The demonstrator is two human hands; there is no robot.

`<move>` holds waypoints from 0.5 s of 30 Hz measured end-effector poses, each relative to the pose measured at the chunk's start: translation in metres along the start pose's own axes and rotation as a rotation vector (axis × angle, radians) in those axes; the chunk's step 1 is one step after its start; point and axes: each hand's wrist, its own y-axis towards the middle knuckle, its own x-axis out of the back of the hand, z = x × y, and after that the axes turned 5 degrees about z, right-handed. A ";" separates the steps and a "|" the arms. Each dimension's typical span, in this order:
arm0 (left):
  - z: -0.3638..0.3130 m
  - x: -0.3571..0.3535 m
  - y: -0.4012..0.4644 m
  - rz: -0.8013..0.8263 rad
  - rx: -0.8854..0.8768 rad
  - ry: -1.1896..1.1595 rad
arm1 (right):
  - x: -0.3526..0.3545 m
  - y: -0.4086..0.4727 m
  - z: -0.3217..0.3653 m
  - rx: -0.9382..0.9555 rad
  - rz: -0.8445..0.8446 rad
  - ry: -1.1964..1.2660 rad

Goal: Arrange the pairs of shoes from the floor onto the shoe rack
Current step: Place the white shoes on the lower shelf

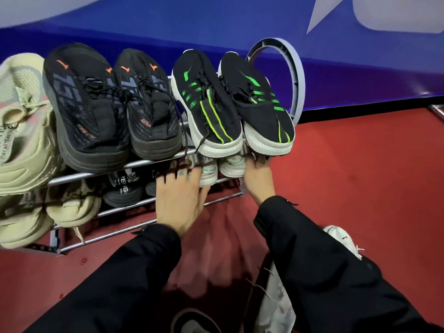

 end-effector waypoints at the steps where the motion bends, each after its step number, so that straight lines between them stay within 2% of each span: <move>1: 0.002 -0.001 0.000 0.014 0.001 0.005 | -0.001 0.002 0.002 -0.032 0.016 -0.009; 3: 0.003 -0.003 0.000 0.032 -0.001 0.015 | -0.004 0.001 0.002 -0.062 -0.003 -0.012; 9: 0.008 0.002 0.004 0.015 0.031 -0.052 | -0.012 -0.006 -0.005 0.024 -0.112 -0.052; 15: 0.005 0.000 0.006 0.026 0.058 -0.032 | -0.018 -0.005 0.001 -0.050 -0.141 -0.032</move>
